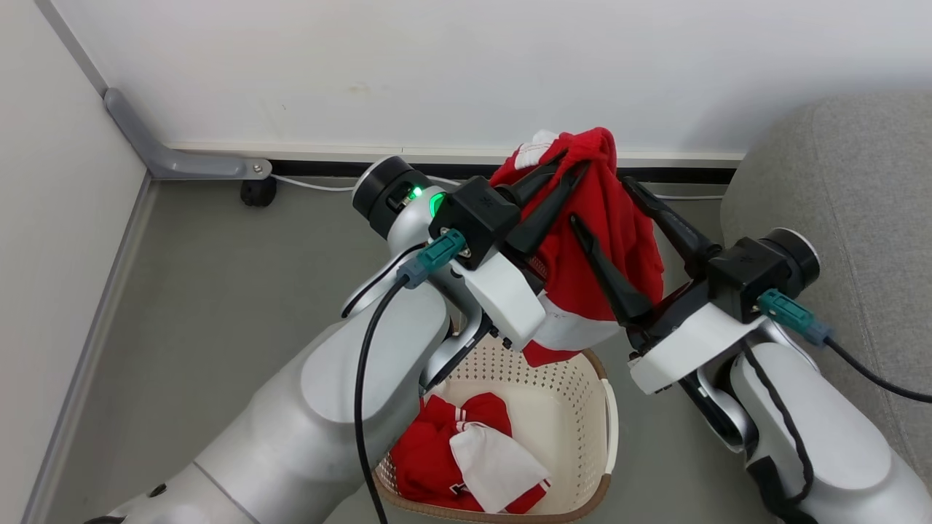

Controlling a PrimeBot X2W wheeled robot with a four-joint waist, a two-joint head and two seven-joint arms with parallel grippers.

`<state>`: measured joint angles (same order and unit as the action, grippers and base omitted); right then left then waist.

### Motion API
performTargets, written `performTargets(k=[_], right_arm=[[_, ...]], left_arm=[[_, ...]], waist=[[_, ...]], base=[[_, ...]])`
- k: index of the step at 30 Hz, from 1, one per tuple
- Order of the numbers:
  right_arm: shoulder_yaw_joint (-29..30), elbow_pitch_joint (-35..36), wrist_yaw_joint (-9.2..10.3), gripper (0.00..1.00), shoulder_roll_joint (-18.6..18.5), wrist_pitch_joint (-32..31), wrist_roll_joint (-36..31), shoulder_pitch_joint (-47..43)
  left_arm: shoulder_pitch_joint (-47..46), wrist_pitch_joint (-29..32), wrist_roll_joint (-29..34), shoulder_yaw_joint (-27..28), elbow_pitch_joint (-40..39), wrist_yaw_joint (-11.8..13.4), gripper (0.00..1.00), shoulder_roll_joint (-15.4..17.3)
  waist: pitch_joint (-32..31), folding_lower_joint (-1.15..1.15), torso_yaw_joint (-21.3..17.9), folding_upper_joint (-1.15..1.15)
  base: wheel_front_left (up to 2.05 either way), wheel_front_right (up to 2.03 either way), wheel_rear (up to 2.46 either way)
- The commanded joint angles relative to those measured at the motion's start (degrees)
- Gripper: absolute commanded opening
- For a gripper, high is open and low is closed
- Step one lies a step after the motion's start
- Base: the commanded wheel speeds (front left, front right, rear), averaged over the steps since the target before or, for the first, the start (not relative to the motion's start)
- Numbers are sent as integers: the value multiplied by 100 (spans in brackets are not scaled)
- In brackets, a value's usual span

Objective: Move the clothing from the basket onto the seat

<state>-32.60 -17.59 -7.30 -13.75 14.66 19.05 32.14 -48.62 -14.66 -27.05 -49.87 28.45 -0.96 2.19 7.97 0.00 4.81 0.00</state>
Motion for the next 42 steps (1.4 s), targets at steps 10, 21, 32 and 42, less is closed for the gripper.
performTargets(k=[10,21,32,42], right_arm=[[-361,-750,-19,100,244,34,40,303],[-871,-1585,-19,13,320,34,545,326],[-832,-1342,-19,0,217,34,810,298],[-396,-954,-19,0,75,34,853,128]], left_arm=[[-144,-34,-232,-118,-283,58,0,69],[-100,-34,-413,-265,-268,106,0,69],[66,-34,-463,-47,-1,40,67,69],[471,-34,-190,509,306,-211,100,81]], waist=[[-34,0,105,0],[-71,0,130,0],[7,0,-26,0],[112,0,-291,0]], base=[[0,0,0],[0,0,0],[0,0,0],[0,0,0]])
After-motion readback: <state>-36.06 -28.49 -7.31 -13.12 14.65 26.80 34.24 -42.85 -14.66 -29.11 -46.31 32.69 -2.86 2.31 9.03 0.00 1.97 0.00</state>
